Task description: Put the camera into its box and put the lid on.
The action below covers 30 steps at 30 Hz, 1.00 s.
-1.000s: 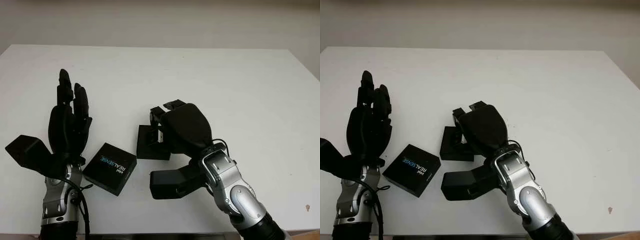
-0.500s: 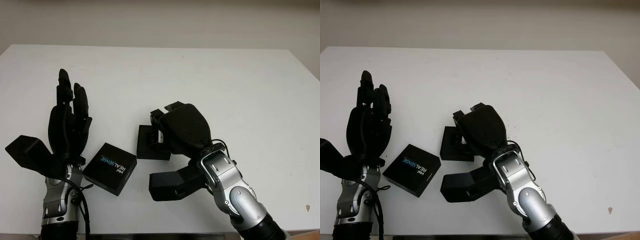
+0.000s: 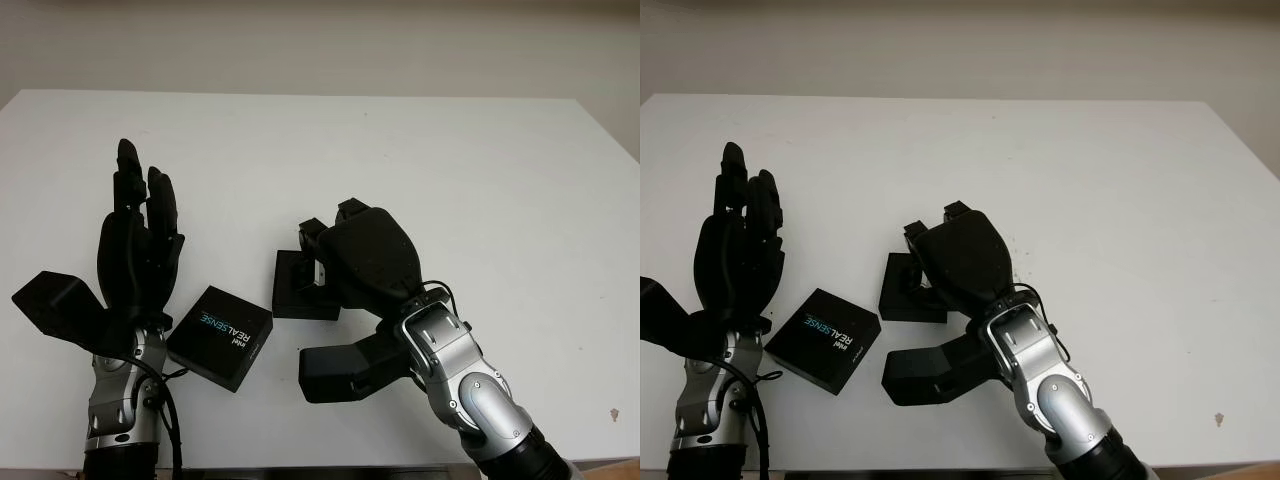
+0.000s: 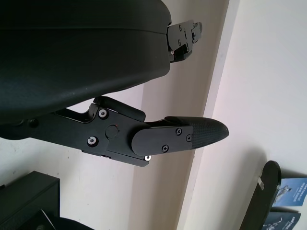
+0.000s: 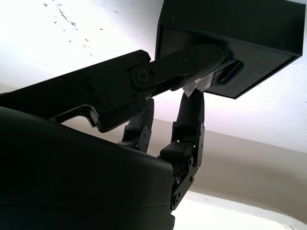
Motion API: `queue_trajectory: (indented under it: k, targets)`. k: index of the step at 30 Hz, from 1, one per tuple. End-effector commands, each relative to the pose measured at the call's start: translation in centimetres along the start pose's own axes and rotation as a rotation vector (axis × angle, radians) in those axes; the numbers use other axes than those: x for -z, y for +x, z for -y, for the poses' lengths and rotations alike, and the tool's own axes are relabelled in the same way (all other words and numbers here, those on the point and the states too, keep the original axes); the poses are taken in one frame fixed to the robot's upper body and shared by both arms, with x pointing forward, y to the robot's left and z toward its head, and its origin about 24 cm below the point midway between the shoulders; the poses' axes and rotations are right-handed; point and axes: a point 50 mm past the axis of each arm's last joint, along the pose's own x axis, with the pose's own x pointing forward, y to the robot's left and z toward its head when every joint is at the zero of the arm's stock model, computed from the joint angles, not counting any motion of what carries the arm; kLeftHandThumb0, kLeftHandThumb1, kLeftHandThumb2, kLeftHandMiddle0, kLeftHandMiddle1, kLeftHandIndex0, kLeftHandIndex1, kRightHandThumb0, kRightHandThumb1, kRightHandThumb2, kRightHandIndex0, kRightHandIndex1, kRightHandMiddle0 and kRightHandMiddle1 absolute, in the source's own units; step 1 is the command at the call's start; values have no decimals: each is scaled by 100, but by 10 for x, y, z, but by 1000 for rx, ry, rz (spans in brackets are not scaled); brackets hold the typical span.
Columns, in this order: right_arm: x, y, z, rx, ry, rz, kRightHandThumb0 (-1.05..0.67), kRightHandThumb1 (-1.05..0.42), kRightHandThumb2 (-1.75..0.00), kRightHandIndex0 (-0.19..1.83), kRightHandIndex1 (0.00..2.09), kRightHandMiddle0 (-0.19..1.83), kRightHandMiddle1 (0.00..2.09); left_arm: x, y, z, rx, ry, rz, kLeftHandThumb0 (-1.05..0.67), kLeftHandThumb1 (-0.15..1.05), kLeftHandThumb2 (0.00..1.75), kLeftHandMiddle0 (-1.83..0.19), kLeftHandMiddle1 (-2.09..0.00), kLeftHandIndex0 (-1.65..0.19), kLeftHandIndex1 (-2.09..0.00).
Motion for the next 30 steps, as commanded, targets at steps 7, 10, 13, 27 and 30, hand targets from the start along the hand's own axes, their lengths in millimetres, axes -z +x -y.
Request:
queue_trajectory:
  k: [7, 10, 13, 27, 30]
  targets:
    - [15, 11, -8, 104, 96, 7, -34, -89, -6, 32, 107, 63, 141, -2, 1, 0, 2, -6, 17, -67, 105, 41, 19, 0, 19, 0]
    - [22, 15, -6, 127, 133, -5, -32, -88, -5, 32, 106, 65, 150, -2, 0, 0, 1, -5, 15, -67, 105, 41, 19, 0, 19, 0]
    - [25, 17, -4, 148, 146, -2, -34, -87, -5, 31, 105, 66, 152, -3, 0, -1, 4, -7, 17, -67, 105, 41, 19, 0, 19, 0]
    - [27, 21, 10, 173, 244, 11, -31, -91, -6, 30, 109, 62, 155, -5, 0, -2, 5, 18, 16, -67, 105, 41, 19, 0, 19, 0]
    - [30, 21, 14, 173, 333, 7, -28, -91, -6, 29, 111, 59, 153, -5, 0, -2, 3, 17, 15, -67, 105, 41, 19, 0, 19, 0]
